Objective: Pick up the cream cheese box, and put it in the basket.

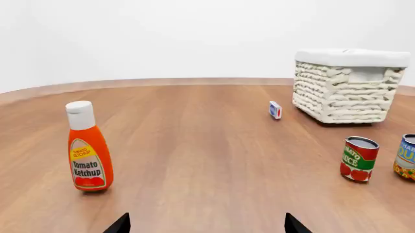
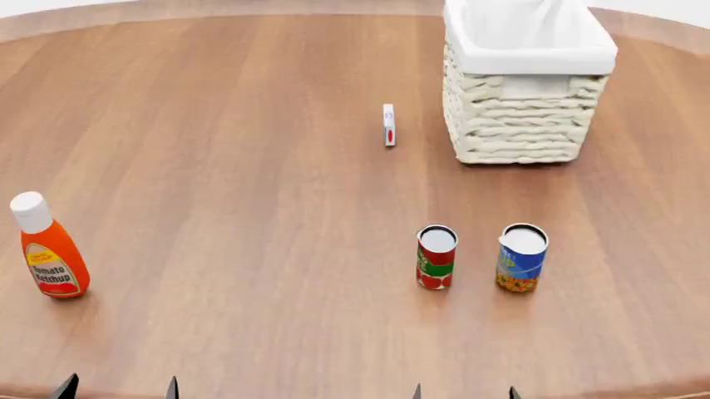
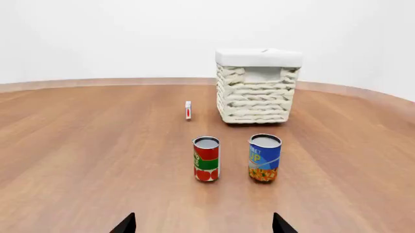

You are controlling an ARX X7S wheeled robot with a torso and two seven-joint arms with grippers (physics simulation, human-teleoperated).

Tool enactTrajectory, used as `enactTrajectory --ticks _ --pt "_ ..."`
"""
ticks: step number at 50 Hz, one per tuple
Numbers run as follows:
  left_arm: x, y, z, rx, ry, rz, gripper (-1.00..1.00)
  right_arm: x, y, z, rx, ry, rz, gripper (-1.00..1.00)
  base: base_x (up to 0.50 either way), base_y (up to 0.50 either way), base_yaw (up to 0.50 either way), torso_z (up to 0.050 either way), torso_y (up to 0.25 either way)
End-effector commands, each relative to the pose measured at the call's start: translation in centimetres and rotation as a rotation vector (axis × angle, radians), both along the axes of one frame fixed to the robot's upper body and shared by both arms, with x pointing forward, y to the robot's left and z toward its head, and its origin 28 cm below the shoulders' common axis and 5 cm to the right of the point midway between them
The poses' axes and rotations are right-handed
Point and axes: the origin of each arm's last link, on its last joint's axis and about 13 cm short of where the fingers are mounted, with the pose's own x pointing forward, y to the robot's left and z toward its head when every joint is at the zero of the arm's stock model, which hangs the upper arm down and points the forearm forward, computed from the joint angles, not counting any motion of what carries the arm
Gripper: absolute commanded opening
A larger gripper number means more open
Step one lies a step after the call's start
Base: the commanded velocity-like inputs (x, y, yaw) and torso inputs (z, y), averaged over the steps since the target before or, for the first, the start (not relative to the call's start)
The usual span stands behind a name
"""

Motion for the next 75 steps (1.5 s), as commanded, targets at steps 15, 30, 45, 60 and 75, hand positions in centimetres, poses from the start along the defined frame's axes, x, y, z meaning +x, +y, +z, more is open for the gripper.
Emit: enactTrajectory --ticks 15,30,45,60,75 --pt "0.0 0.1 0.2 -0.005 0.001 0.006 1.00 0.1 0.2 -0.3 -0.008 0.013 0.001 1.00 0.00 0.00 0.00 0.000 0.000" --pt "-1.2 0.3 4.5 -0.035 -0.172 0.025 1.00 -1.5 0.0 5.5 -0.057 -0.188 -0.022 1.00 0.00 0.00 0.00 0.000 0.000" --pt "-3.7 0.4 9.5 -0.056 -0.351 0.034 1.00 -4.3 1.1 11.2 -0.091 -0.381 0.032 1.00 0.00 0.00 0.00 0.000 0.000" --pt "-4.0 0.4 10.1 -0.056 -0.379 0.035 1.00 -4.0 0.8 11.0 -0.075 -0.386 0.021 1.00 0.00 0.00 0.00 0.000 0.000" --pt "-4.2 0.3 10.1 -0.052 -0.382 0.028 1.00 -4.1 0.8 10.9 -0.073 -0.384 0.030 1.00 0.00 0.01 0.00 0.000 0.000"
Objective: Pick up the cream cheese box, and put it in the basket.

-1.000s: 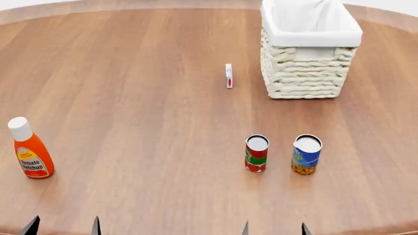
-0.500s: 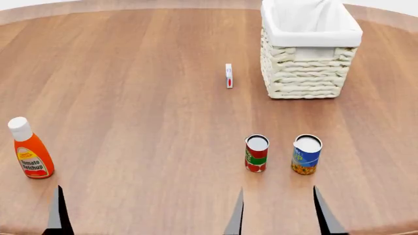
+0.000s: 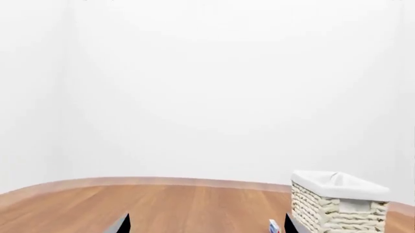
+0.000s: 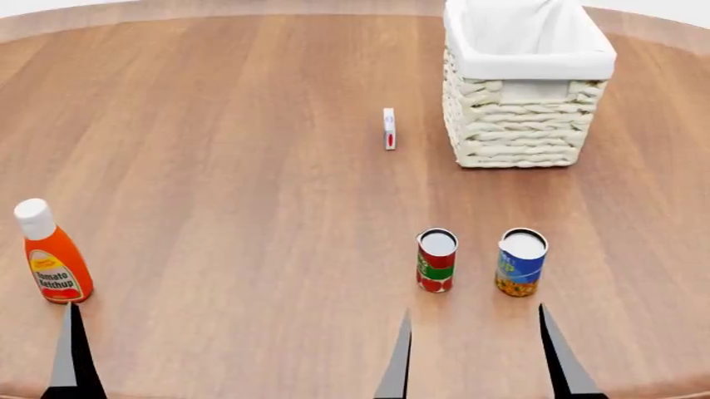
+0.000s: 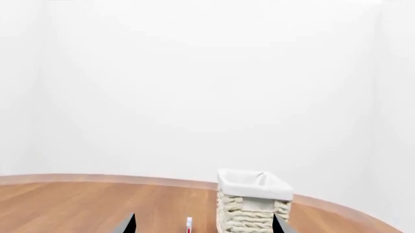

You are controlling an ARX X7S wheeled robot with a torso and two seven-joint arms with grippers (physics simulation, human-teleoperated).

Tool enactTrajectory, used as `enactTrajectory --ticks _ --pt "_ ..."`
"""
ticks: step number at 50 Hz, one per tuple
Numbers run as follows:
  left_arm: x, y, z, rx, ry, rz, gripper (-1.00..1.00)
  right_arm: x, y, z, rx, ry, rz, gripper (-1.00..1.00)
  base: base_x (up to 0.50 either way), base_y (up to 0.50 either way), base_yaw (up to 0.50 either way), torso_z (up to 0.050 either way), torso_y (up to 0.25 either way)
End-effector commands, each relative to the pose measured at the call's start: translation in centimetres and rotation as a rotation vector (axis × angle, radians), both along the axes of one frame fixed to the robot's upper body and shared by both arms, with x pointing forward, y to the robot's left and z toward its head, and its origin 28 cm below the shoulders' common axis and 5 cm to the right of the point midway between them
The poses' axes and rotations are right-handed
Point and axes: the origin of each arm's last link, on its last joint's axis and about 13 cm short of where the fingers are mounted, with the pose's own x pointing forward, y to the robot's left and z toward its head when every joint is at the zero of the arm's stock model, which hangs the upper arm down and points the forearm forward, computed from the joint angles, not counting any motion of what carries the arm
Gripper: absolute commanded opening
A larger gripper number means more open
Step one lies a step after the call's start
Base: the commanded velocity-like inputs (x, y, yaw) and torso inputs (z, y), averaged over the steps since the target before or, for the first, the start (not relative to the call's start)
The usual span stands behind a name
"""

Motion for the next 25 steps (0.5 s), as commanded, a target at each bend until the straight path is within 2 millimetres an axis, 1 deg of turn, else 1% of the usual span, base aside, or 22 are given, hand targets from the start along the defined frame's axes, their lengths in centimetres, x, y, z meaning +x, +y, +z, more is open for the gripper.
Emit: enactTrajectory --ticks 1,25 --pt "-0.19 -0.11 0.11 0.005 -0.007 -0.005 1.00 -0.09 0.01 0.05 0.002 -0.005 0.006 1.00 0.00 0.07 0.00 0.000 0.000" --pt "-0.40 -0.21 0.13 0.006 -0.010 -0.012 1.00 -0.03 0.02 -0.14 0.002 0.001 0.008 1.00 0.00 0.09 0.00 0.000 0.000"
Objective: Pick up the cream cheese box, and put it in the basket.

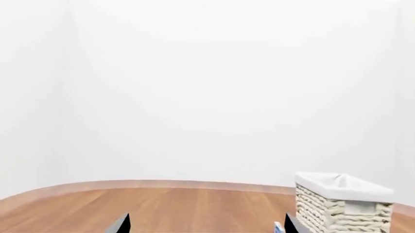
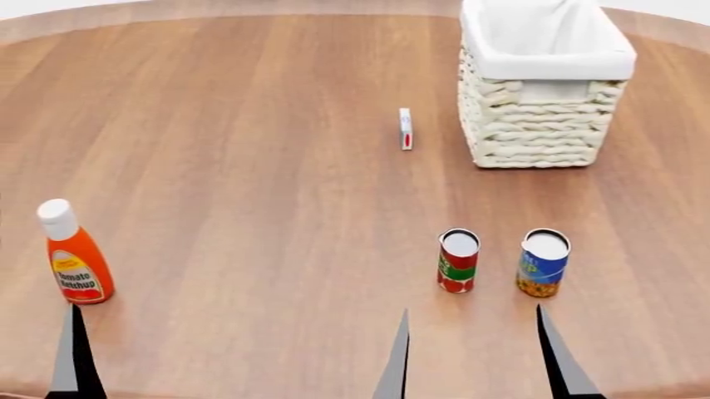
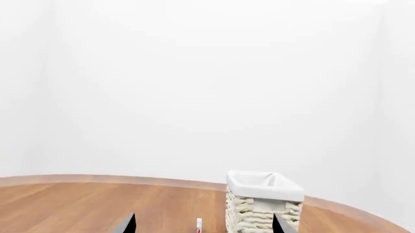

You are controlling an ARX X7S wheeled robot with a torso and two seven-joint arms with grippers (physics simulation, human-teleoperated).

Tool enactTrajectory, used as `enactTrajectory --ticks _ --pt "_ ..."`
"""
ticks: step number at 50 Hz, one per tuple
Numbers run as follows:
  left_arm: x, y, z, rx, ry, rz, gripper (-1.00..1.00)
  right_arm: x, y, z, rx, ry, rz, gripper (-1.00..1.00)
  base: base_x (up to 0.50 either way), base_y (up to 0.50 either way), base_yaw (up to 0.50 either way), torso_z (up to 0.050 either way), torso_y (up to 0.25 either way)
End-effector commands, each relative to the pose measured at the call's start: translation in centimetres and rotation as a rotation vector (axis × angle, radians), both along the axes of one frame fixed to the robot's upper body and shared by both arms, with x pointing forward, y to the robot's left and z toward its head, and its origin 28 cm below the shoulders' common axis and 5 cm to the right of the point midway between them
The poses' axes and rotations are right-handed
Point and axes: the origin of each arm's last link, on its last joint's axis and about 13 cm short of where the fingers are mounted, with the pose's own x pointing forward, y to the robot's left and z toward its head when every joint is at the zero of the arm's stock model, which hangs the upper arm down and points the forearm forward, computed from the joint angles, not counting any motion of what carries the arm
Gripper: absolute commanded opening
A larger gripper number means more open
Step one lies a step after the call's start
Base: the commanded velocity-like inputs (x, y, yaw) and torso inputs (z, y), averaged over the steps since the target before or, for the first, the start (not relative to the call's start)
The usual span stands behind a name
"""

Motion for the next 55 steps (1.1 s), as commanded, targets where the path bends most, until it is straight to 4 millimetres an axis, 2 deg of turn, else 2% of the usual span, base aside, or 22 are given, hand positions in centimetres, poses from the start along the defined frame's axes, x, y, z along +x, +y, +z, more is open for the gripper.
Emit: enactTrajectory --ticks 1,14,21,26,55 --pt "-0.13 -0.05 0.03 0.000 -0.001 -0.004 1.00 0.03 -0.01 -0.13 0.001 0.004 0.000 1.00 0.00 0.09 0.00 0.000 0.000" --pt "-0.09 -0.13 -0.12 0.003 0.001 -0.007 1.00 0.16 -0.07 -0.27 0.029 0.014 -0.001 1.00 0.00 0.08 0.00 0.000 0.000" --pt "-0.06 -0.10 -0.09 0.003 0.001 -0.006 1.00 0.37 -0.06 -0.30 -0.024 0.012 -0.034 1.00 0.00 0.00 0.00 0.000 0.000" --pt "-0.08 -0.13 -0.01 0.001 0.000 -0.008 1.00 0.24 -0.11 -0.06 0.028 0.023 0.007 1.00 0.00 0.00 0.00 0.000 0.000" --pt "-0.17 -0.26 -0.26 0.006 0.007 -0.019 1.00 0.25 -0.07 -0.27 0.007 0.034 -0.003 1.00 0.19 0.00 0.00 0.000 0.000"
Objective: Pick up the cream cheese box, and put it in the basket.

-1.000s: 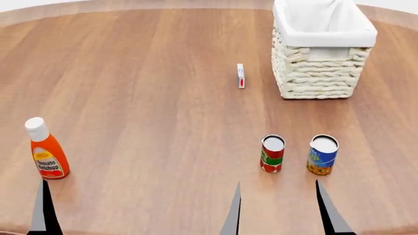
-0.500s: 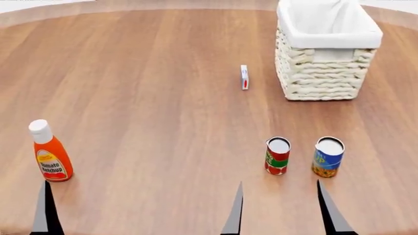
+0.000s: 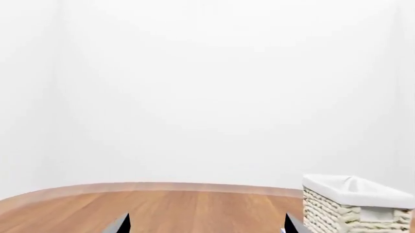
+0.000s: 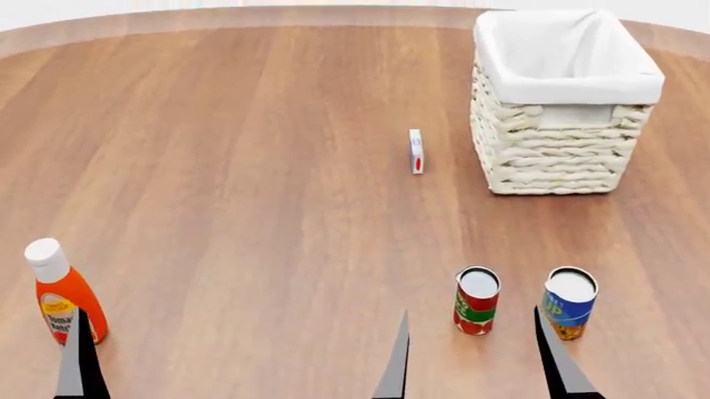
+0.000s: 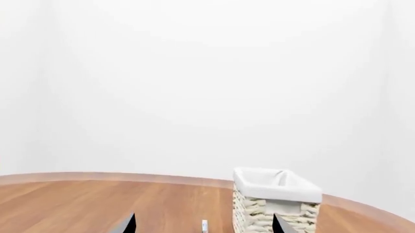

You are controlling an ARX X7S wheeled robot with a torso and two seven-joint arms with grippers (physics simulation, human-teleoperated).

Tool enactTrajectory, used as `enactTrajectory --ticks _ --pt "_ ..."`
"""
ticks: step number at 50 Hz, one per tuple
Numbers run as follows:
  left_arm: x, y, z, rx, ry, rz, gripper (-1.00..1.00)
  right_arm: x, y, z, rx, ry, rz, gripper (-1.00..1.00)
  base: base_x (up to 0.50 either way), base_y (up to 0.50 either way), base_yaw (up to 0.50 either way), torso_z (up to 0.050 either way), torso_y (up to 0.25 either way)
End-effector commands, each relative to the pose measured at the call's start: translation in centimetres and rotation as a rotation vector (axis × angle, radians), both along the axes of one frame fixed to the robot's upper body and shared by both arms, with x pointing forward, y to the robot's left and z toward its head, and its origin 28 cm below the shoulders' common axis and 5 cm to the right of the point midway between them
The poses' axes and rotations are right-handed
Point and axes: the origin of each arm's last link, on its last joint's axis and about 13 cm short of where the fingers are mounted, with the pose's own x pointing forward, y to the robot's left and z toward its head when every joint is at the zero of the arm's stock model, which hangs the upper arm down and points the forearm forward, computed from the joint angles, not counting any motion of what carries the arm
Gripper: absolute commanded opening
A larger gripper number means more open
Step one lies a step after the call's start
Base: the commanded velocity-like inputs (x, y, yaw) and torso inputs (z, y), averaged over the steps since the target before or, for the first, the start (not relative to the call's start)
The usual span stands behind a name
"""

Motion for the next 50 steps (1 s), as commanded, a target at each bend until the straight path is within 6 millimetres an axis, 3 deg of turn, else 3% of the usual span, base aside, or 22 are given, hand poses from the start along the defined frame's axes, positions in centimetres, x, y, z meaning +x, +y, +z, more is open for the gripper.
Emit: enactTrajectory --ticks 1,50 --pt "-0.04 -0.09 -0.12 0.000 -0.001 -0.004 1.00 0.01 -0.06 -0.01 0.004 0.003 -0.004 1.00 0.18 0.00 0.00 0.000 0.000" --pt "-0.28 -0.17 0.09 0.003 -0.005 -0.012 1.00 0.01 0.11 -0.13 0.004 0.005 0.008 1.00 0.17 0.00 0.00 0.000 0.000"
